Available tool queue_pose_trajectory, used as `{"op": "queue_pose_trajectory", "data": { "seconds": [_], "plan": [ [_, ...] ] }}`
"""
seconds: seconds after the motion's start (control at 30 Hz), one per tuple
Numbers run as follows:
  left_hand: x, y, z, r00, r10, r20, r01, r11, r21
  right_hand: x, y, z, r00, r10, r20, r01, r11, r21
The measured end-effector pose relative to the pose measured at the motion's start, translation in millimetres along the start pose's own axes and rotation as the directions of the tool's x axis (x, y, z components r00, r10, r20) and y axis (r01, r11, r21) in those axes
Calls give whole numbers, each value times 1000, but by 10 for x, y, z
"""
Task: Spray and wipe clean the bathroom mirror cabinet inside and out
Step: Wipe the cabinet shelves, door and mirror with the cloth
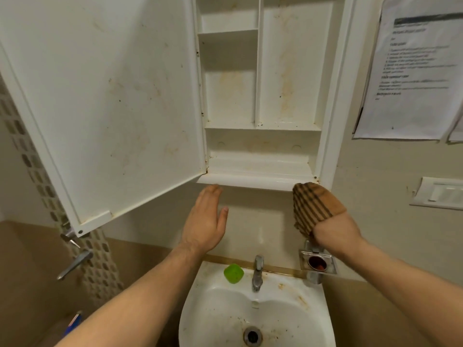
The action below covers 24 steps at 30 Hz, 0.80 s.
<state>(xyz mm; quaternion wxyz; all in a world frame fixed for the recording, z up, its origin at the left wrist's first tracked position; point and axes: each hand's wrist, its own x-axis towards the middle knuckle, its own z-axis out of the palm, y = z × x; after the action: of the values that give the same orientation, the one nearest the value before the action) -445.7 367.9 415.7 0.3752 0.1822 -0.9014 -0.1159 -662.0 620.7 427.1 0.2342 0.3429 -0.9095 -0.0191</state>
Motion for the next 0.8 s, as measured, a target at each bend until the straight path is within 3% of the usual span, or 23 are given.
{"op": "queue_pose_trajectory", "data": {
  "seconds": [0.03, 0.1, 0.17, 0.23, 0.27, 0.3, 0.33, 0.43, 0.53, 0.57, 0.6, 0.63, 0.7, 0.73, 0.77, 0.8],
  "plan": [
    [1, 58, 74, 999, -8, 35, 8, 1000, 0, -13, -110, -26, 994, -109, -11, 108, 992, -72],
    [10, 277, 222, 984, -48, 174, 57, 997, -52, 14, -249, -85, 973, -106, -205, 153, 962, 227],
    [22, 562, 317, 890, -113, 441, 241, 939, -245, 95, -405, -302, 990, 104, -95, -31, 818, 574],
    [78, 836, 370, 739, -106, 665, 520, 717, -464, 215, -450, -466, 961, 273, 30, -179, 537, 825],
    [144, 943, 366, 706, -87, 703, 607, 585, -538, 269, -465, -550, 949, 294, 112, -204, 307, 930],
    [230, 1035, 341, 711, -77, 699, 642, 476, -601, 307, -477, -645, 956, 245, 161, -195, 120, 973],
    [312, 1110, 301, 731, -82, 678, 647, 398, -650, 303, -494, -750, 966, 169, 195, -206, 52, 977],
    [577, 1227, 129, 804, -93, 587, 575, 368, -730, 301, -381, -972, 984, -75, 164, -154, 125, 980],
    [763, 1301, -6, 864, -126, 488, 497, 367, -786, 311, -124, -1346, 928, -358, 104, -58, 136, 989],
    [814, 1348, -35, 885, -132, 446, 460, 384, -801, 319, -72, -1425, 921, -368, 126, -75, 150, 986],
    [908, 1408, -74, 913, -129, 388, 404, 427, -809, 369, -30, -1497, 946, -307, 104, -44, 197, 979],
    [986, 1467, -100, 936, -122, 331, 348, 473, -809, 431, 0, -1513, 971, -237, 36, 42, 315, 948],
    [1158, 1574, -181, 968, -134, 213, 252, 521, -816, 531, 48, -1578, 995, -59, -79, 98, 676, 730],
    [1248, 1620, -231, 976, -152, 153, 210, 513, -832, 563, 61, -1625, 990, 48, -130, 57, 717, 695],
    [1336, 1662, -285, 981, -168, 92, 166, 506, -846, 609, 78, -1650, 984, 109, -140, 34, 661, 750],
    [1421, 1704, -341, 985, -169, 33, 116, 513, -850, 647, 87, -1701, 983, 152, -101, 24, 438, 898]
  ]
}}
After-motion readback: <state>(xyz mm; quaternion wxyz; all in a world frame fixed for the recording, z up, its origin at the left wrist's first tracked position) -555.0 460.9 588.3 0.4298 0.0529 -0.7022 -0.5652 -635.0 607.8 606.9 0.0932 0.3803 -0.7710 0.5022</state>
